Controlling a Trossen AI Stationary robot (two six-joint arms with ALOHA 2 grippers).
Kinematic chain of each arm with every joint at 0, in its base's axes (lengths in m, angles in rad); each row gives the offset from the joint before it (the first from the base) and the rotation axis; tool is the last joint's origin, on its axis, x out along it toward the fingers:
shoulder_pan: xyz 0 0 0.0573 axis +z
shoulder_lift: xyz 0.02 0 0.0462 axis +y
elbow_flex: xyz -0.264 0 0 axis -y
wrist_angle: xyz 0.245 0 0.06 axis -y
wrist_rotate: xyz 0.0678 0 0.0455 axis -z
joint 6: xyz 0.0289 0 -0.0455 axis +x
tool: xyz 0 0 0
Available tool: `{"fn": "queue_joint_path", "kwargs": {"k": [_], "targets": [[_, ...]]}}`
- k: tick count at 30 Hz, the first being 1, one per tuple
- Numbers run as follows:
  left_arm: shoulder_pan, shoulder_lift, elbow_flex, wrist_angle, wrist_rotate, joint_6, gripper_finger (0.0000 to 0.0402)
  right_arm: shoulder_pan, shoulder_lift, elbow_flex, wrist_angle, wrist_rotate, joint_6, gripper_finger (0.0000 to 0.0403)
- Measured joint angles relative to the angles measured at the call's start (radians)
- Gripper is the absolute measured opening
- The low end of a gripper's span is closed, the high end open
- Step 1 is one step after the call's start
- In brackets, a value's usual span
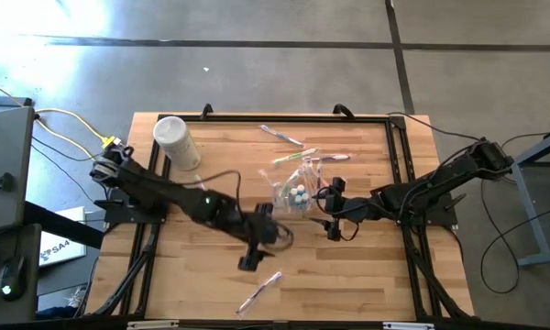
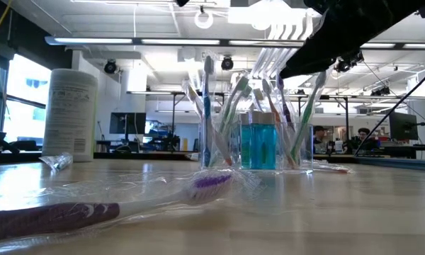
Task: Pick & Place toothbrushing station
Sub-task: Put the violet toothbrush into the transparent organizer
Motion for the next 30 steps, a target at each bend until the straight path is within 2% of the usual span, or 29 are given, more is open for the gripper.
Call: {"fn": "queue_joint_path", "kwargs": {"k": [4, 9, 15, 19, 26, 30], "targets": [[-0.057, 0.049, -0.001, -0.007, 0.0, -0.058, 0.026, 0.0, 0.0, 0.0, 0.003, 0.001, -0.006, 0.0305], [-0.081, 0.122, -0.001, -0.002, -0.052, -0.145, 0.026, 0.016, 0.0, 0.0, 0.005, -0.002, 0.001, 0.0305], [-0.076, 0.17, -0.001, -0.007, -0.012, -0.504, 0.026, 0.046, 0.0, 0.0, 0.068, -0.003, 0.002, 0.0305], [-0.091, 0.205, -0.002, -0.004, 0.043, -0.611, 0.026, 0.076, 0.0, 0.0, 0.109, -0.005, 0.005, 0.0305], [-0.128, 0.272, -0.002, -0.019, 0.104, -0.605, 0.026, 0.163, 0.0, 0.0, 0.1, -0.006, 0.051, 0.0305], [-0.145, 0.297, -0.002, -0.012, 0.118, -0.651, 0.026, 0.22, 0.0, 0.0, 0.1, -0.006, 0.051, 0.0305]]}}
